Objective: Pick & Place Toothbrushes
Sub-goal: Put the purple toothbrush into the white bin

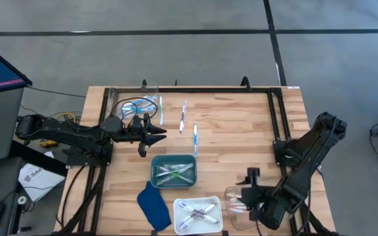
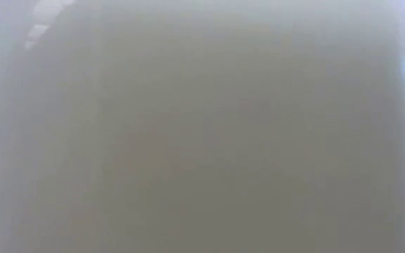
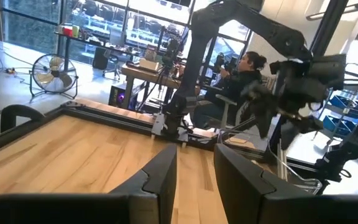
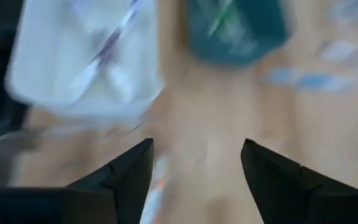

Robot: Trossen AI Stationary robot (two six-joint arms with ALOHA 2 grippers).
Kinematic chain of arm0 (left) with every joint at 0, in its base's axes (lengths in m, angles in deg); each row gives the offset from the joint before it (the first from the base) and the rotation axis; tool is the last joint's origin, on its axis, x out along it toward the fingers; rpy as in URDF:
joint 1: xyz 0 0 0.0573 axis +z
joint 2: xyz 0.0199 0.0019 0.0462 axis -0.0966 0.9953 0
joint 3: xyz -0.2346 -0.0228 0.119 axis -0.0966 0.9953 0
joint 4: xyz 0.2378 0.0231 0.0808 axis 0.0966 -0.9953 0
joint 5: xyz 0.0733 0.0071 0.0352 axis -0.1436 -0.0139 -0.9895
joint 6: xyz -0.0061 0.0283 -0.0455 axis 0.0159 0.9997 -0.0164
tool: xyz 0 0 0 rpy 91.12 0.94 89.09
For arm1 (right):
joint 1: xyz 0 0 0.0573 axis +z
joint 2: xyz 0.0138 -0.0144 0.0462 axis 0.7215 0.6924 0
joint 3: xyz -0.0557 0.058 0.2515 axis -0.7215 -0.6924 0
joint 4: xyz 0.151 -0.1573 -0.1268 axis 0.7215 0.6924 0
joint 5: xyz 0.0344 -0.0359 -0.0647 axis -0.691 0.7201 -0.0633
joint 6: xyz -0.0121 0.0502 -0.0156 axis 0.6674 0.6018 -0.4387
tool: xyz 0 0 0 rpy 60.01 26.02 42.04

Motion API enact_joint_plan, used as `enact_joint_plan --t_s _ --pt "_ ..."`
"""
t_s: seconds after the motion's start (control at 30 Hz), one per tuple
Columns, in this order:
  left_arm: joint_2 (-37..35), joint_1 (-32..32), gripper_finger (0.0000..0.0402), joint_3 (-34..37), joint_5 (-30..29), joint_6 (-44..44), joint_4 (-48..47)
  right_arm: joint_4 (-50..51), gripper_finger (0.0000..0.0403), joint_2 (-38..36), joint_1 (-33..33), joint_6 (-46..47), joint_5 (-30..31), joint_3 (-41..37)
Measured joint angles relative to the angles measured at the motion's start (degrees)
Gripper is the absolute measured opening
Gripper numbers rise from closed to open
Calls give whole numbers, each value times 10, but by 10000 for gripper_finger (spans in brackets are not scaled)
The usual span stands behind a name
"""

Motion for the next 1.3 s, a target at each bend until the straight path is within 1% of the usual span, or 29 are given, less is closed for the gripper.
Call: enact_joint_plan --t_s 0.1,0.2,0.27,0.37,0.5,0.57,0.77,0.93,1.0,1.07,1.17,1.23,1.3 --pt "0 0 101 0 0 2 0 1 235 -11 -14 -81 89 5" --pt "0 0 101 0 0 2 0 0 235 -28 -40 -171 132 5" --pt "0 0 101 0 0 5 0 -18 235 -39 -60 -180 143 5" --pt "0 0 101 0 0 22 0 -61 235 -56 -100 -182 144 5" --pt "0 0 101 0 0 32 4 -125 235 -72 -167 -215 129 5" --pt "0 0 101 0 0 32 4 -154 235 -77 -206 -238 97 5" --pt "0 0 101 0 0 39 4 -218 235 -76 -356 -262 -49 5" --pt "0 0 101 0 0 49 3 -263 235 -53 -471 -262 -207 5" --pt "0 0 101 0 0 49 3 -277 235 -43 -504 -266 -268 6" --pt "0 0 101 0 0 49 -2 -301 235 -30 -529 -281 -317 5" --pt "0 5 101 0 0 49 -5 -324 235 -26 -555 -299 -352 4" --pt "0 14 101 0 2 49 -10 -360 235 -15 -562 -318 -357 8" --pt "0 22 101 0 1 49 -13 -363 235 -11 -567 -342 -358 3"
